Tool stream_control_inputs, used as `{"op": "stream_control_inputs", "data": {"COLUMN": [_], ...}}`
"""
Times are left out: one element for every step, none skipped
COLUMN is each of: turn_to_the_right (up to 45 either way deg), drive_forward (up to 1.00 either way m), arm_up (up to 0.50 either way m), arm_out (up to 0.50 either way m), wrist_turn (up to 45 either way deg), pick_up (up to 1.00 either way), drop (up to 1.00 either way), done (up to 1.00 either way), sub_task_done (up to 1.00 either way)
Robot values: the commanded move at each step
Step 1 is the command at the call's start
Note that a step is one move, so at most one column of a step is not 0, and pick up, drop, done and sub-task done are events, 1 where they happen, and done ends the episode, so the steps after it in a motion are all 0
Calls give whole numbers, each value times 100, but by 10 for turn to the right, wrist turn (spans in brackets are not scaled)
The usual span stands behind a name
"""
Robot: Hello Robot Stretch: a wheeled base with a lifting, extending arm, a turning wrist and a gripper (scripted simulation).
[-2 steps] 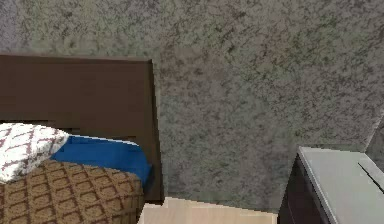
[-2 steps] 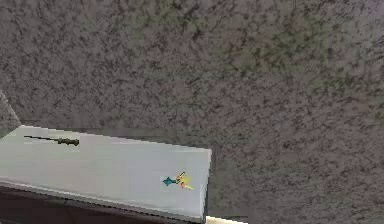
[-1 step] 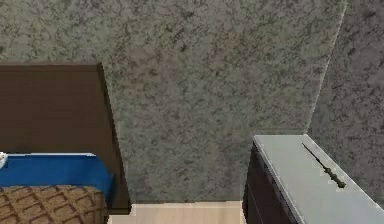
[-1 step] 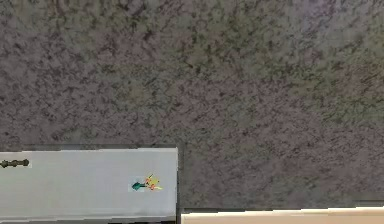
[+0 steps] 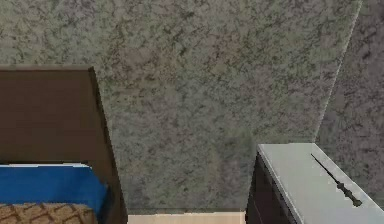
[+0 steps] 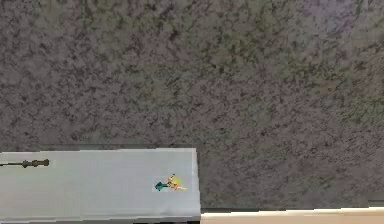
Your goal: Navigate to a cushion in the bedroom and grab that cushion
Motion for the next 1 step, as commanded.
{"op": "stream_control_inputs", "data": {"turn_to_the_right": [-450], "drive_forward": [0], "arm_up": [0], "arm_out": [0], "wrist_turn": [0], "pick_up": [0], "drop": [0], "done": [0], "sub_task_done": [0]}}
